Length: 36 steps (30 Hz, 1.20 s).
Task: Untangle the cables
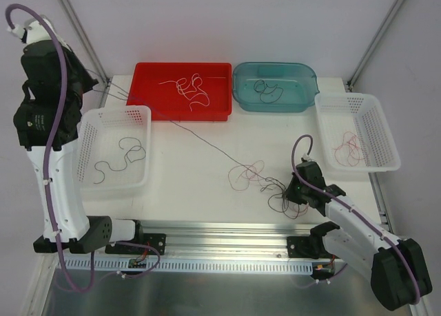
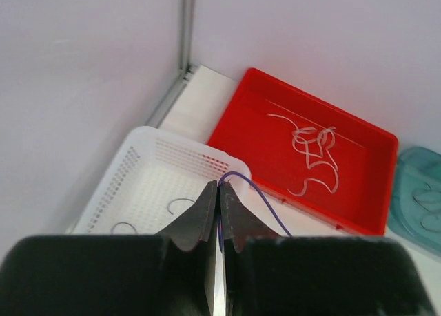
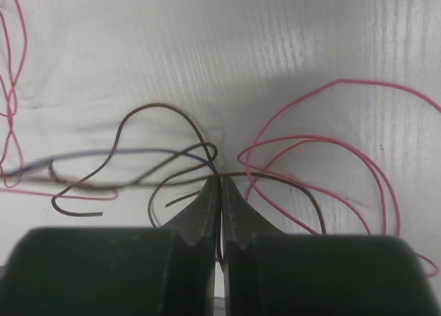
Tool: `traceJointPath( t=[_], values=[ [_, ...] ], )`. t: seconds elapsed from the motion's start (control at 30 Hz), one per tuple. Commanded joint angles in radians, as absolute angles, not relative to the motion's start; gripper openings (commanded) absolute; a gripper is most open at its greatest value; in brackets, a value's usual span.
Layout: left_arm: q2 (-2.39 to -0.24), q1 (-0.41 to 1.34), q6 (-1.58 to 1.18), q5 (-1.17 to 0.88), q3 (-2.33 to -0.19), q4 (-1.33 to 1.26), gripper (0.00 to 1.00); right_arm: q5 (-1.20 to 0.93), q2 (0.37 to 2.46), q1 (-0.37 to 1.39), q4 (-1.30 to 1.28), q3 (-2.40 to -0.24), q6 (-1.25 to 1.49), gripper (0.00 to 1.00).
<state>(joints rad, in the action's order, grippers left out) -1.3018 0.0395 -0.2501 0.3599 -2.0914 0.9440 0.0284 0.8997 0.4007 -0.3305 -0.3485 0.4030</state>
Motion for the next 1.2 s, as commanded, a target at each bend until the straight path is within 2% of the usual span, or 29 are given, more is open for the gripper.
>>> traceJointPath(
  t=[0.0, 0.37, 0.57, 0.77, 0.87, 1.1, 1.17],
  values=[
    [-1.345, -0.06, -0.178, 0.405, -2.23, 1.008, 0.0, 0.075, 0.881, 0.385, -0.388, -0.35, 0.394, 0.03],
    [-1.364, -0.336, -0.258, 0.309, -2.267, 1.032, 0.0, 0.095, 0.871, 0.33, -0.431, -0.344, 0.388, 0.01],
    [-1.351, -0.367, -0.275, 0.302, -2.168, 1.034, 0.0, 0.084, 0.861, 0.298, -0.459, -0.367, 0.391, 0.01],
    [-1.269, -0.367, -0.314, 0.247, -1.851, 0.962, 0.0, 0.015, 0.816, 0.299, -0.468, -0.439, 0.305, 0.05],
    [-1.214, -0.365, -0.327, 0.232, -1.602, 0.891, 0.0, -0.051, 0.807, 0.307, -0.474, -0.498, 0.272, 0.06],
    [-1.17, -0.367, -0.35, 0.227, -1.292, 0.799, 0.0, -0.142, 0.856, 0.37, -0.471, -0.63, 0.212, 0.07],
    [-1.17, -0.367, -0.362, 0.193, -1.218, 0.776, 0.06, -0.138, 0.88, 0.428, -0.46, -0.66, 0.21, 0.07]
  ],
)
